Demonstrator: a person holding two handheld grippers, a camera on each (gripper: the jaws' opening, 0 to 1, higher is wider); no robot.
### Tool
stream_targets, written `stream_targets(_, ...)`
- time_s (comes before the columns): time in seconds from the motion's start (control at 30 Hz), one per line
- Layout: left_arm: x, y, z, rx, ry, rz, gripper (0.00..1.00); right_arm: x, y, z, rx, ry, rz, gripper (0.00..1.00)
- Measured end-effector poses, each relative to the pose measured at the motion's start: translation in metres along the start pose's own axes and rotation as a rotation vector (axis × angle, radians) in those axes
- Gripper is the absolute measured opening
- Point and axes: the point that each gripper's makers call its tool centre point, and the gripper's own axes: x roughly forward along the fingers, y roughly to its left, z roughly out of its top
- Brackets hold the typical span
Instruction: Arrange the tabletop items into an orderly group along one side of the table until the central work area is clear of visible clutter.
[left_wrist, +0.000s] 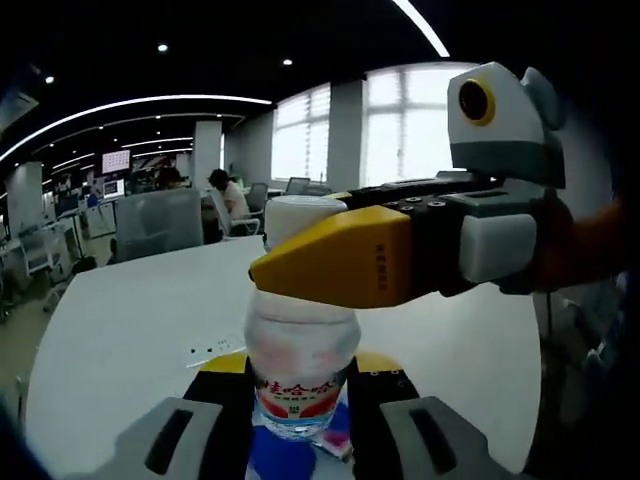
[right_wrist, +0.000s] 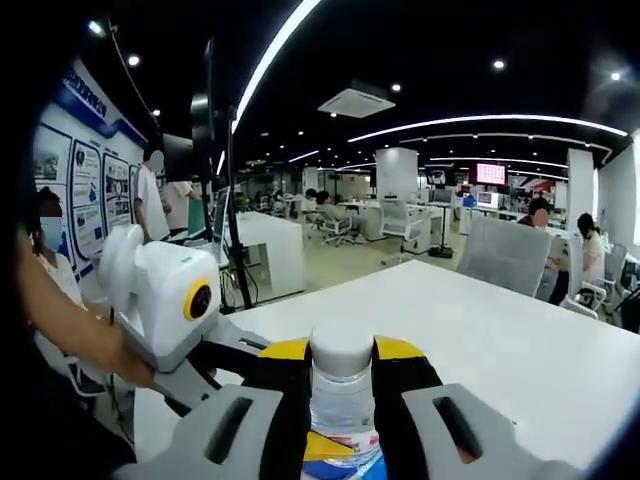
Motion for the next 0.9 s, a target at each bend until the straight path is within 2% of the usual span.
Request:
stream_targets(0.37, -0.001, 0.045, -0.001, -0.03, -0.03, 0.127, 0.33, 0.043, 0.002, 0.007, -0.035, 0.002, 0.111, 0.17)
stream_targets(0.53, 0.001, 0.066, -0.013, -0.045, -0.026, 0.188, 0.33, 0.066, 0.004, -0.001, -0.056, 0.026, 0.175, 0.17)
stream_targets(0.9, 0.008, 0.103, -0.038, -0.077, -0.019, 0.287, 0.33, 0.106, 0.009, -0.02, -0.073, 0.057, 0.248, 0.17)
